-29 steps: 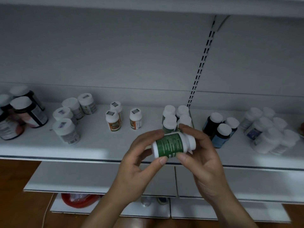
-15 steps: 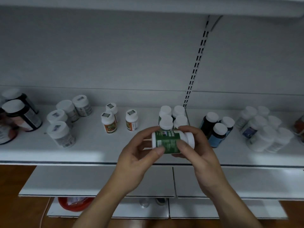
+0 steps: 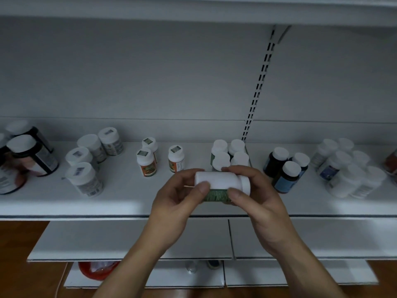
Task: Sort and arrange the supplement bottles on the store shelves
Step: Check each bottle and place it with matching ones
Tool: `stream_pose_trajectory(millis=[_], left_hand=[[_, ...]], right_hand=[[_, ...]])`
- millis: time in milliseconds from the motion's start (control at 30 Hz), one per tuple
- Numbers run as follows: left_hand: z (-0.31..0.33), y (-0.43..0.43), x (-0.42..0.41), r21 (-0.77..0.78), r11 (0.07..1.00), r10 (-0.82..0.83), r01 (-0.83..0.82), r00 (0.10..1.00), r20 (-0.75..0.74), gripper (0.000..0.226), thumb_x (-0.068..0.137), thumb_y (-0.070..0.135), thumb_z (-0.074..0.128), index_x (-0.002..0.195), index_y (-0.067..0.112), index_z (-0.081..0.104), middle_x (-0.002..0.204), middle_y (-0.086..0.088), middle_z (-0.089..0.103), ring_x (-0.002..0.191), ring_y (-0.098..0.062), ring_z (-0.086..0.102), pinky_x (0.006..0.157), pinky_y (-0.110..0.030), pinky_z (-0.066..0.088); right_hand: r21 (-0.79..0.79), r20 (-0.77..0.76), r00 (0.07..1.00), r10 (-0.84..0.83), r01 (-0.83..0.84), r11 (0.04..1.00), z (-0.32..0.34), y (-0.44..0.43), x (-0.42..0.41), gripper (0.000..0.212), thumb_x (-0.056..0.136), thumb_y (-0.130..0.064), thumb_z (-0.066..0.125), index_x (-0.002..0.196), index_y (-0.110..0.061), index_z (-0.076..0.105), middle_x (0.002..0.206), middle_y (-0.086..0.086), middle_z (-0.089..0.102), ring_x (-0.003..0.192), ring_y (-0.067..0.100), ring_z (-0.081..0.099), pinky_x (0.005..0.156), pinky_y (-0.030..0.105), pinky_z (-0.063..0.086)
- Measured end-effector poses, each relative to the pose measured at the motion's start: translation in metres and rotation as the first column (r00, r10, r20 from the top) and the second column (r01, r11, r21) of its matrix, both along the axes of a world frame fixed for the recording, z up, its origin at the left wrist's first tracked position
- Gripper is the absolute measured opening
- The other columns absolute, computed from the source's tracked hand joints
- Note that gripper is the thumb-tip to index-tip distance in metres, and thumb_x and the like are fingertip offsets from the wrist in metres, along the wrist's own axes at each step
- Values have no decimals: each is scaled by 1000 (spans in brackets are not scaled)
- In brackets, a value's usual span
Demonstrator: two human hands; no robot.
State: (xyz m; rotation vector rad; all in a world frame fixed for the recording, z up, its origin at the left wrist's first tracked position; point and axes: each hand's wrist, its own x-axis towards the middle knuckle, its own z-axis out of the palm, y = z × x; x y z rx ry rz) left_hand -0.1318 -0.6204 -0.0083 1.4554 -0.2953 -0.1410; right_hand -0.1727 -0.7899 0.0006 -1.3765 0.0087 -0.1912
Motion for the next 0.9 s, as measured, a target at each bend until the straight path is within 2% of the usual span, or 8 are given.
stream_pose_trajectory(millis=[100,167,400,500,600,767,833,900], left_hand=[[0,11,-2,39,991,-129,126,990,61,60,72,39,70,128,23,55,121,9,66,114,-8,62,87,-21,52],[-4,18,-1,63,983,-180,173,973,143,63,78,27,70,137,22,48,133,8,59,124,-16,56,95,-27,51],[-5,6,3,-28,996,-87,88,995,47,44,68,33,77,110,25,66,99,1,75,91,-13,70,75,-18,54],[-6,-5,5,11,995,-99,99,994,45,50,68,43,71,115,29,63,109,8,72,102,-8,67,82,-18,53],[-6,-12,6,65,989,-138,130,980,141,59,74,28,73,131,30,55,130,7,61,122,-16,57,97,-27,50],[-2,-29,7,-25,999,-32,32,999,10,51,64,28,81,113,25,68,104,-4,74,96,-18,70,80,-24,56],[0,-37,5,-2,999,35,-35,999,-42,40,70,30,87,105,24,69,96,-2,75,89,-18,71,75,-24,57],[-2,-44,3,75,994,81,-77,995,-51,32,73,38,78,102,24,70,94,3,76,89,-15,71,79,-28,58]], right_hand=[[41,-43,997,-63,65,997,-1,10,0,36,65,-38,73,99,-25,72,103,-1,71,93,16,68,69,26,55],[23,-76,993,-95,97,995,-3,14,0,35,66,-44,70,96,-27,72,100,-1,72,89,16,69,66,25,55],[-11,-11,999,-48,48,999,0,7,-7,46,69,-30,73,114,-22,65,115,0,69,104,18,65,76,26,55],[-12,-58,993,-104,104,995,6,-2,-2,30,72,-25,78,102,-23,71,103,3,72,91,18,69,67,25,55],[-6,-108,985,-134,134,991,4,-12,5,17,78,-34,73,94,-29,73,98,-1,73,85,15,70,64,25,54],[1,-36,999,-24,24,1000,-2,-28,8,40,68,-42,70,108,-38,68,117,-6,69,107,12,66,84,29,56],[2,-3,1000,1,-1,1000,-7,-35,9,43,67,-35,72,110,-35,67,115,-5,69,106,14,66,81,29,57],[19,-19,1000,-7,7,1000,-15,-39,8,43,69,-25,76,111,-27,66,109,-3,71,101,16,68,75,28,57]])
